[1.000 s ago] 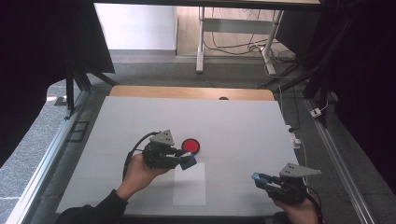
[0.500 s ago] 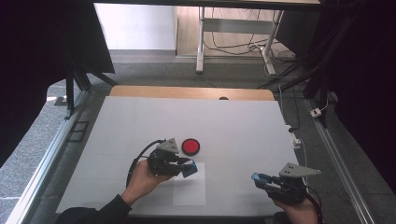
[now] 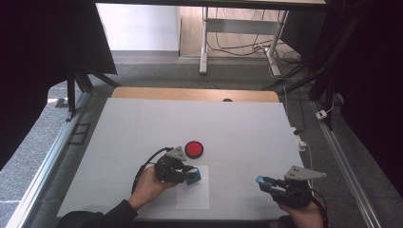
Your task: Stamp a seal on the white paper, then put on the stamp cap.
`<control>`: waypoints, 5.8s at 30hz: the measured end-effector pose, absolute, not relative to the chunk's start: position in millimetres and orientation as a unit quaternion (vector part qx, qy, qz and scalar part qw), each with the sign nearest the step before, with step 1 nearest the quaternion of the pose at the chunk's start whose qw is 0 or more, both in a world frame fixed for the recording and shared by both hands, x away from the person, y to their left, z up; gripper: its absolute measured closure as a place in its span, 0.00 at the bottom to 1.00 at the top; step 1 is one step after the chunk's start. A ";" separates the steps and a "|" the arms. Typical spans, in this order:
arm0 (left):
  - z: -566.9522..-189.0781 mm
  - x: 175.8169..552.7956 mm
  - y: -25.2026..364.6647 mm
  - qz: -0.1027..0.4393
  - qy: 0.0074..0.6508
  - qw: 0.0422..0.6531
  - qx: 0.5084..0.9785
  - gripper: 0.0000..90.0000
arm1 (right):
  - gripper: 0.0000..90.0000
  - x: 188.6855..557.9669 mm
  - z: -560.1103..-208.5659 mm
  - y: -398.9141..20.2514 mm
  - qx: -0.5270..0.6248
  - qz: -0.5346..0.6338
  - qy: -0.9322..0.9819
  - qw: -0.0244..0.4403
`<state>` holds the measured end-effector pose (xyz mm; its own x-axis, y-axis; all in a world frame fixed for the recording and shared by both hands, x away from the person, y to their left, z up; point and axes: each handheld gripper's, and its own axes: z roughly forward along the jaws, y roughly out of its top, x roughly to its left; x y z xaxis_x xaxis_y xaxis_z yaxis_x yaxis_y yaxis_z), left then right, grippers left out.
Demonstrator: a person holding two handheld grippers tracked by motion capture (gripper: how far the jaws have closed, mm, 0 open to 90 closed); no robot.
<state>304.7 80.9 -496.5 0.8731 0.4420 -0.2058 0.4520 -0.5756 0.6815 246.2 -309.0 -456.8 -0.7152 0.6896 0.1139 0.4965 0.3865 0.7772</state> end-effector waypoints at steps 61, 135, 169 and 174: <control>-503.7 288.4 69.0 0.057 0.235 0.343 0.908 0.79 | 0.75 247.0 -457.3 -308.2 0.357 0.418 0.828 0.113; -440.2 290.3 122.9 0.001 0.224 0.492 0.841 0.78 | 0.75 247.3 -456.6 -307.5 0.355 0.417 0.829 0.114; -428.3 287.0 140.8 -0.012 0.195 0.529 0.826 0.78 | 0.75 250.8 -448.4 -284.4 0.317 0.438 0.836 0.092; -427.8 286.8 140.1 -0.009 0.188 0.528 0.828 0.78 | 0.75 251.6 -448.5 -274.5 0.297 0.438 0.845 0.082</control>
